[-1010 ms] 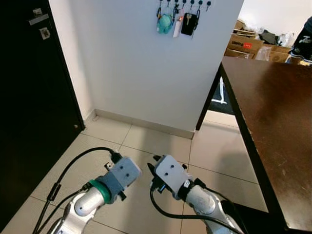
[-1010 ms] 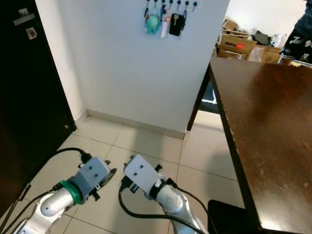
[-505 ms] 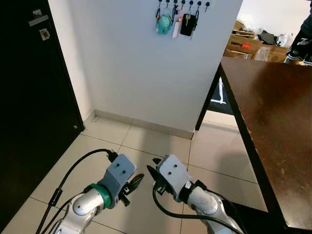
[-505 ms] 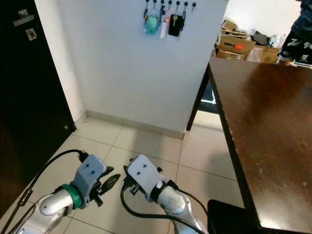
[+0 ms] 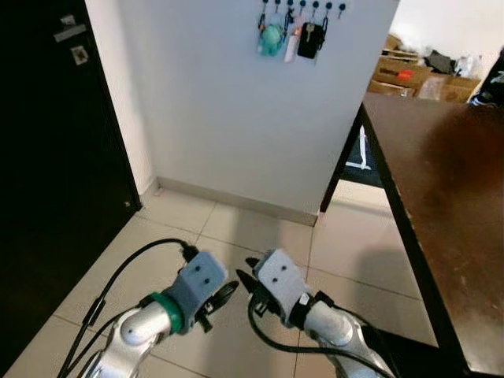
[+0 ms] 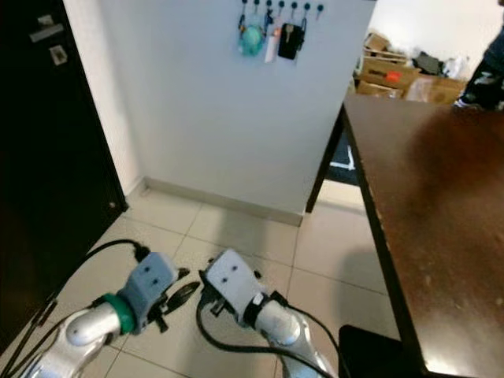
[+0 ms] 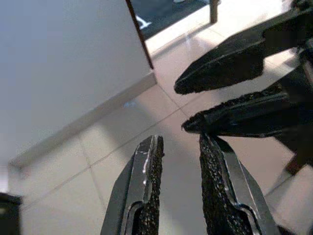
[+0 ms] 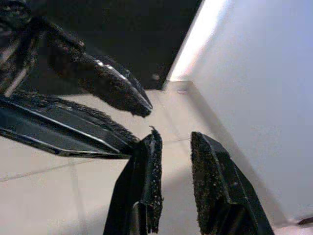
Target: Hang keys on a hook
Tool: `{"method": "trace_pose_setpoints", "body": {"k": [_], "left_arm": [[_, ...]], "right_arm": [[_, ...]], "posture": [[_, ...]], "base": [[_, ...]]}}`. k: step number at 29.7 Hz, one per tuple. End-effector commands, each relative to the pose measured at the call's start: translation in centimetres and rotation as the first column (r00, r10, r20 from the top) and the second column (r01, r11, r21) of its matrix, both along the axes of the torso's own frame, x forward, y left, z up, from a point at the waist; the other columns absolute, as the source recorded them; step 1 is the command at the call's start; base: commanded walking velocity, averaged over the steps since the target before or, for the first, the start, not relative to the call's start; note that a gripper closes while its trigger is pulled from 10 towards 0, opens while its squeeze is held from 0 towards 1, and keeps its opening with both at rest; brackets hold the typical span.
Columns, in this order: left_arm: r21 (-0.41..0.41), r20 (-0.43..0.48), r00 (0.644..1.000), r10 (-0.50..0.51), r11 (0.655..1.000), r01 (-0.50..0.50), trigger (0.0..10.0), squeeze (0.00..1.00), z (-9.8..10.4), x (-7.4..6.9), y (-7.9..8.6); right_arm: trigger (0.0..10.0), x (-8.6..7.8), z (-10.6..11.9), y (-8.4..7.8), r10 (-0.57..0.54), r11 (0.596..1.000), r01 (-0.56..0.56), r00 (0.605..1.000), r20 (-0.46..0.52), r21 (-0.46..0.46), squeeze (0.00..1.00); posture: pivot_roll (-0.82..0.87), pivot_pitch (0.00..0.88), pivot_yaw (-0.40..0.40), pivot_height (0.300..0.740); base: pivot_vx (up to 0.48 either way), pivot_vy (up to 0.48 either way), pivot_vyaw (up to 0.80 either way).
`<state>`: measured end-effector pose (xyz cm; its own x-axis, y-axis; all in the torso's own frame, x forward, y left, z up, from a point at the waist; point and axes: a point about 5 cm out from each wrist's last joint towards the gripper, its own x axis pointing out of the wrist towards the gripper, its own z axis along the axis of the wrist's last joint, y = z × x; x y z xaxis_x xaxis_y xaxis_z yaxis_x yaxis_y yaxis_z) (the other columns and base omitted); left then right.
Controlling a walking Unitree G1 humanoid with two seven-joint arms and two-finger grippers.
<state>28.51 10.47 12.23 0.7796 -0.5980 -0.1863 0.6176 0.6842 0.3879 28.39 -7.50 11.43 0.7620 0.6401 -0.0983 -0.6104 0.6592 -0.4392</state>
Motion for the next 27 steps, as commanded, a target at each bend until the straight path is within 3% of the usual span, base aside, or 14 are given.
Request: {"method": "trace_pose_setpoints", "body": {"k": [1, 5, 7, 8, 11, 19, 22, 27], "left_arm": [[0.052, -0.033, 0.999, 0.000, 0.999, 0.001, 10.0, 0.00, -1.0, -0.2, -0.4], [0.080, -0.047, 0.998, 0.028, 0.997, -0.024, 10.0, 0.00, -1.4, -0.2, 0.0], [0.059, -0.082, 0.996, 0.018, 0.998, -0.014, 10.0, 0.00, -1.6, -0.2, 0.0], [0.059, -0.082, 0.996, 0.018, 0.998, -0.014, 10.0, 0.00, -1.6, -0.2, 0.0], [0.044, -0.101, 0.995, 0.017, 0.999, -0.013, 10.0, 0.00, -1.7, -0.1, 0.0], [0.048, -0.104, 0.994, 0.022, 0.999, -0.017, 10.0, 0.00, -1.8, 0.0, -0.1], [0.054, -0.106, 0.994, 0.026, 0.998, -0.020, 10.0, 0.00, -1.7, 0.0, -0.1], [0.051, -0.108, 0.994, 0.026, 0.998, -0.021, 10.0, 0.00, -1.7, 0.0, -0.1]], "right_arm": [[10.0, -0.1, 0.1, 0.6, 0.015, 0.999, -0.015, 1.000, 0.020, -0.032, 0.00], [10.0, 0.0, -0.2, 0.2, -0.012, 1.000, 0.012, 0.999, -0.048, 0.000, 0.00], [10.0, 0.1, -0.6, 0.1, 0.024, 0.997, -0.013, 0.989, -0.146, 0.080, 0.00], [10.0, 0.1, -0.6, 0.1, 0.024, 0.997, -0.013, 0.989, -0.146, 0.080, 0.00], [10.0, 0.1, -0.7, 0.0, 0.093, 0.977, -0.043, 0.967, -0.239, 0.209, 0.00], [10.0, 0.2, -0.9, -0.1, 0.109, 0.965, -0.033, 0.953, -0.282, 0.261, 0.00], [10.0, 0.2, -0.9, -0.1, 0.162, 0.936, -0.030, 0.921, -0.355, 0.350, 0.00], [10.0, 0.3, -0.8, -0.1, 0.162, 0.940, -0.037, 0.923, -0.350, 0.339, 0.00]], "posture": [[0.05, 0.032, 0.060, 0.740], [0.05, 0.036, 0.058, 0.740], [0.05, 0.036, 0.058, 0.740], [0.05, 0.036, 0.058, 0.740], [0.05, 0.037, 0.054, 0.740], [0.06, 0.037, 0.051, 0.740], [0.05, 0.038, 0.052, 0.740], [0.05, 0.038, 0.052, 0.740]], "base": [[0.000, 0.000, 0.00], [0.000, 0.000, 0.00], [0.000, 0.000, 0.00], [0.000, 0.000, 0.00], [0.000, 0.000, 0.00], [0.000, 0.000, 0.00], [0.000, 0.000, 0.00], [0.000, 0.000, 0.00]]}}
